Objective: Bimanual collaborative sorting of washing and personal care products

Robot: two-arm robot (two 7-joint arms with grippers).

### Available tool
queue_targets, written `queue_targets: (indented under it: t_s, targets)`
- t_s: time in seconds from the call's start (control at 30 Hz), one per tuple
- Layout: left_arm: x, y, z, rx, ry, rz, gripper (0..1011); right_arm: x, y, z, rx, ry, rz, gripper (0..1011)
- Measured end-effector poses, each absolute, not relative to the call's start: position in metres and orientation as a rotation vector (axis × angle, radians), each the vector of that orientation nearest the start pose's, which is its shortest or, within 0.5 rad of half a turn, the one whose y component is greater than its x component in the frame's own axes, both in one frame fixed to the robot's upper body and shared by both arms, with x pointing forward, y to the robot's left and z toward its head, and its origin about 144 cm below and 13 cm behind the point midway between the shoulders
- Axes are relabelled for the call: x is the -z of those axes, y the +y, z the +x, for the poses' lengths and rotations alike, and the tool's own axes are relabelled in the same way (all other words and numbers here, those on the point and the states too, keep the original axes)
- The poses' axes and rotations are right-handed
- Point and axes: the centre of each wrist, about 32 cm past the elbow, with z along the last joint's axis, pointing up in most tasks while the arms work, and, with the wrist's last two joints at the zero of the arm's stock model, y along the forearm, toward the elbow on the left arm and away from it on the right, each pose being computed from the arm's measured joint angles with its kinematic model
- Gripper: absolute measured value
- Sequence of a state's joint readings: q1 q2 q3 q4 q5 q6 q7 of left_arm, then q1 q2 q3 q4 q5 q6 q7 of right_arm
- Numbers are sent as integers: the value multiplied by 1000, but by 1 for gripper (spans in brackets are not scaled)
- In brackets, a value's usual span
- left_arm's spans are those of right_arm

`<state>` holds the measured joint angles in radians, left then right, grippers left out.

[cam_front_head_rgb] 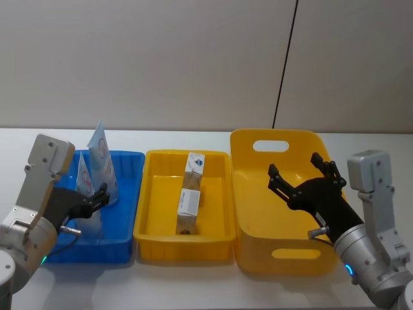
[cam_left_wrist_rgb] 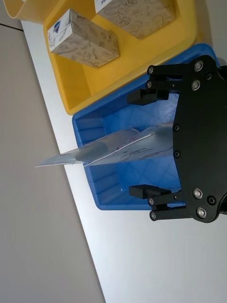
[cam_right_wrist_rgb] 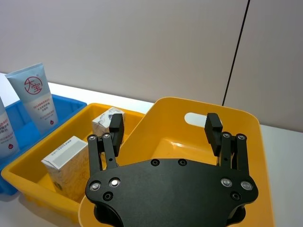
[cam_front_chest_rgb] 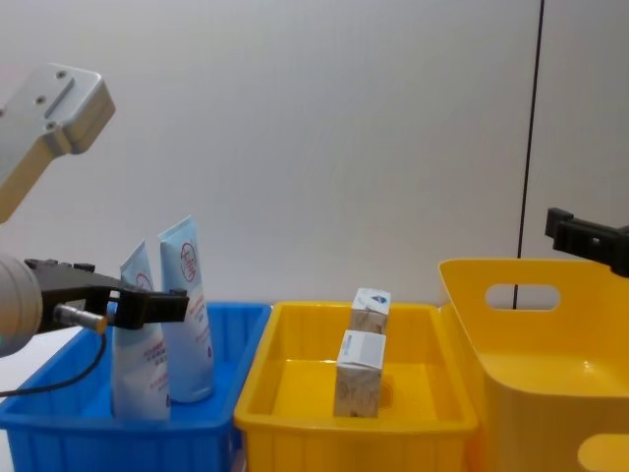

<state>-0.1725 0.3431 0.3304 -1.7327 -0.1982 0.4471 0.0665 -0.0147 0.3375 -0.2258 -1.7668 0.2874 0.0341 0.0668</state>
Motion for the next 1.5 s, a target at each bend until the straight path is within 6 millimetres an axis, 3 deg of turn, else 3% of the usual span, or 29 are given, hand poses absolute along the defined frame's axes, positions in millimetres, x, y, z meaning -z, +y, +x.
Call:
queue_targets:
  t_s: [0.43,1.13,1.17,1.23,1.3,1.5]
  targets:
    - [-1222,211,489,-1313,-21,330,972,-1189,-237,443,1229,-75,26,1002]
    - [-1220,210,492,-1311,-20,333,352,-1189,-237,443,1229,-75,26,1002]
    - [-1220,210,493,-1311,-20,333,282,-1189,-237,443,1229,-75,26,1002]
    - [-1220,210,493,-1311,-20,333,269,-1189,-237,443,1229,-75,26,1002]
    - [-1220,210,493,-1310,-20,333,187,-1189,-237,443,1229,-75,26,1002]
    - [-1221,211,493,-1299,-25,333,144,-1189,-237,443,1229,-75,26,1002]
